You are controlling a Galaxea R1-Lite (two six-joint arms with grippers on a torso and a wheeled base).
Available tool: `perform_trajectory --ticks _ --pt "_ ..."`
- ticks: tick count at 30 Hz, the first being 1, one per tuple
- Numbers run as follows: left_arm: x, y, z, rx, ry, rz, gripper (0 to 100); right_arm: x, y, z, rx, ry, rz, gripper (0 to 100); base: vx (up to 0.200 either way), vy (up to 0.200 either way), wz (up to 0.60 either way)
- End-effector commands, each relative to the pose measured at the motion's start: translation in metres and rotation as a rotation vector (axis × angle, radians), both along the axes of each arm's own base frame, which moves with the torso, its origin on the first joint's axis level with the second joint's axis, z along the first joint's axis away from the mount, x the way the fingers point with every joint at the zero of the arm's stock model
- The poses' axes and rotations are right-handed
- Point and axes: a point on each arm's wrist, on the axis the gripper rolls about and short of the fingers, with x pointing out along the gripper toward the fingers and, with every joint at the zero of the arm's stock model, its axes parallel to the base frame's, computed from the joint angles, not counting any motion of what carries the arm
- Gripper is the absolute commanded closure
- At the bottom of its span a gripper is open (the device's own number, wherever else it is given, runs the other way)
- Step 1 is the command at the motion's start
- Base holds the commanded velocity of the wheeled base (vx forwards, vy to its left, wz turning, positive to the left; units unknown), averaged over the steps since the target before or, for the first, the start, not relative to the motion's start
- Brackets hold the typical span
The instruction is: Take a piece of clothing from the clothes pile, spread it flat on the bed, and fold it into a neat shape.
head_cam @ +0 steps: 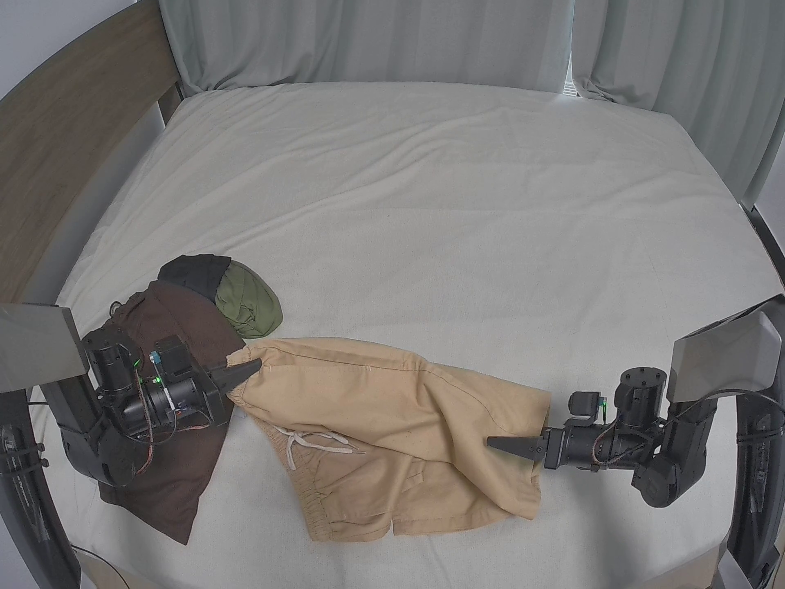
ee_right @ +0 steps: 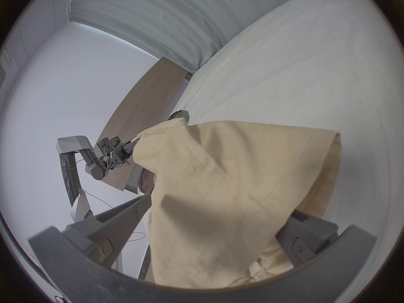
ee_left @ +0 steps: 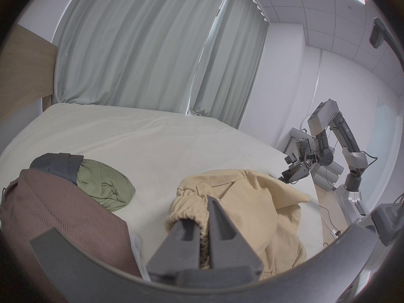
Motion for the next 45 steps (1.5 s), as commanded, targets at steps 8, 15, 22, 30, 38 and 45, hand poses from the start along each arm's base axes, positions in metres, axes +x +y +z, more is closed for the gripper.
perform_trajectory --ticks 8,15,22,30,38,45 --pt "0.0 0.0 0.0 0.0 0.001 -0.002 100 -0.003 0.004 0.025 0.023 -0.071 0.015 0 0.0 0.0 0.0" --pt "0.0 0.0 0.0 0.0 0.001 -0.002 100 -0.005 0.004 0.032 0.028 -0.086 0.017 0 0.0 0.0 0.0" --pt "0.0 -0.001 0.0 0.0 -0.001 -0.002 100 -0.003 0.004 0.03 0.028 -0.082 0.013 100 0.0 0.0 0.0" --pt "0.0 -0.001 0.0 0.0 -0.002 -0.002 100 -0.003 0.002 0.029 0.028 -0.08 0.01 100 0.0 0.0 0.0" --pt "0.001 0.0 0.001 -0.001 -0.004 0.0 100 -0.002 0.001 0.029 0.028 -0.08 0.004 100 0.0 0.0 0.0" --pt "0.003 0.0 0.004 -0.003 -0.02 0.0 100 0.0 -0.001 0.031 0.029 -0.09 -0.003 100 0.0 0.0 0.0"
